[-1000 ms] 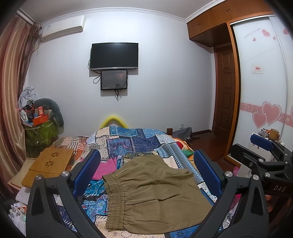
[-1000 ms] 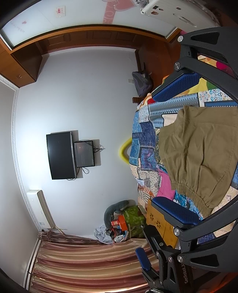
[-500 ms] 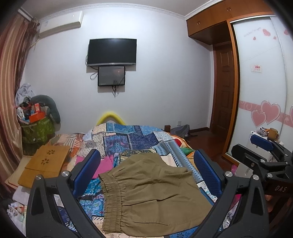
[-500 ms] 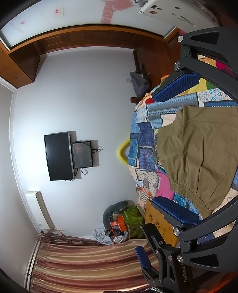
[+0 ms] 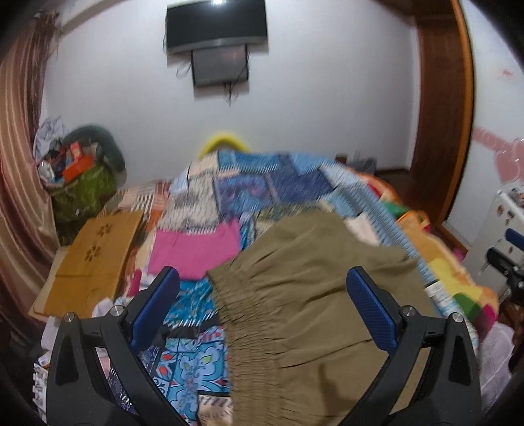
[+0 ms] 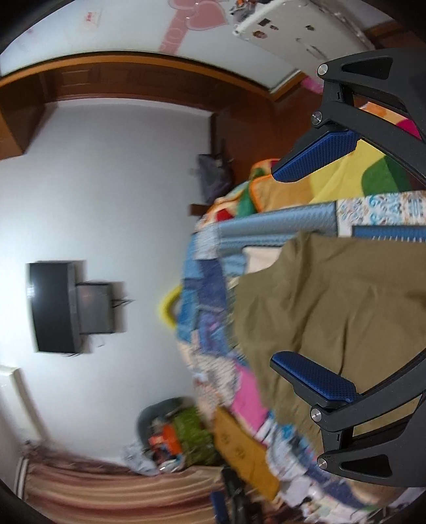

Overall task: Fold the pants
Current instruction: 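Grasp the elastic waistband with the left gripper while the right gripper grasps the pant leg hem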

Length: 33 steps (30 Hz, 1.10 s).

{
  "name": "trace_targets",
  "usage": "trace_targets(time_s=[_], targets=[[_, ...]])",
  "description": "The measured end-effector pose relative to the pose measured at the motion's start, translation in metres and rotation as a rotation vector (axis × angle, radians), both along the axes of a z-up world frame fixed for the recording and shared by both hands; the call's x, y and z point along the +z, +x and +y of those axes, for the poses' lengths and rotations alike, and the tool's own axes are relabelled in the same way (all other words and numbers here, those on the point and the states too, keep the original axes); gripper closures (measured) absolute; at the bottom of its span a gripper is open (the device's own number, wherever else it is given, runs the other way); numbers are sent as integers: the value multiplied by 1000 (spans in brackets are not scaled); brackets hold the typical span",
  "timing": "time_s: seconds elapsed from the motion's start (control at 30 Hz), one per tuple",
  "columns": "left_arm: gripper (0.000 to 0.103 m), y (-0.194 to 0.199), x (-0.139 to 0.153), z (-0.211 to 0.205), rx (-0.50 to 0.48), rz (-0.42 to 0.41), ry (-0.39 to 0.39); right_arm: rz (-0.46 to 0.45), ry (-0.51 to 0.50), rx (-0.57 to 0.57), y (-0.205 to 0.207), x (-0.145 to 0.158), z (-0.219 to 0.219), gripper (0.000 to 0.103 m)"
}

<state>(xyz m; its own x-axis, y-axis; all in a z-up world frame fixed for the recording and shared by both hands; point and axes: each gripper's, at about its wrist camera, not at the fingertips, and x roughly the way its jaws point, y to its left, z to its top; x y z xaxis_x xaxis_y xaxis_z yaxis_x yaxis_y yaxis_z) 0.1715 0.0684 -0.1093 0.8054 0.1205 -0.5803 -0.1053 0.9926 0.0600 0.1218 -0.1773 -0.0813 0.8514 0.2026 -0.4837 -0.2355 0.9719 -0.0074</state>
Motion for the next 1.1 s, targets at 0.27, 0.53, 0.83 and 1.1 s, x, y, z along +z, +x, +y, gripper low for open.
trace_targets(time_s=[0.27, 0.53, 0.83, 1.1], targets=[[0, 64, -77, 41, 26, 238, -59, 184, -31, -26, 56, -54, -24, 1], [11, 98, -126, 59, -7, 417, -150, 288, -57, 14, 102, -99, -22, 1], [38, 111, -144, 67, -69, 462, -245, 441, -13, 99, 148, -137, -14, 24], [52, 107, -142, 61, -92, 473, -211, 500, -82, 99, 150, -157, 2, 83]])
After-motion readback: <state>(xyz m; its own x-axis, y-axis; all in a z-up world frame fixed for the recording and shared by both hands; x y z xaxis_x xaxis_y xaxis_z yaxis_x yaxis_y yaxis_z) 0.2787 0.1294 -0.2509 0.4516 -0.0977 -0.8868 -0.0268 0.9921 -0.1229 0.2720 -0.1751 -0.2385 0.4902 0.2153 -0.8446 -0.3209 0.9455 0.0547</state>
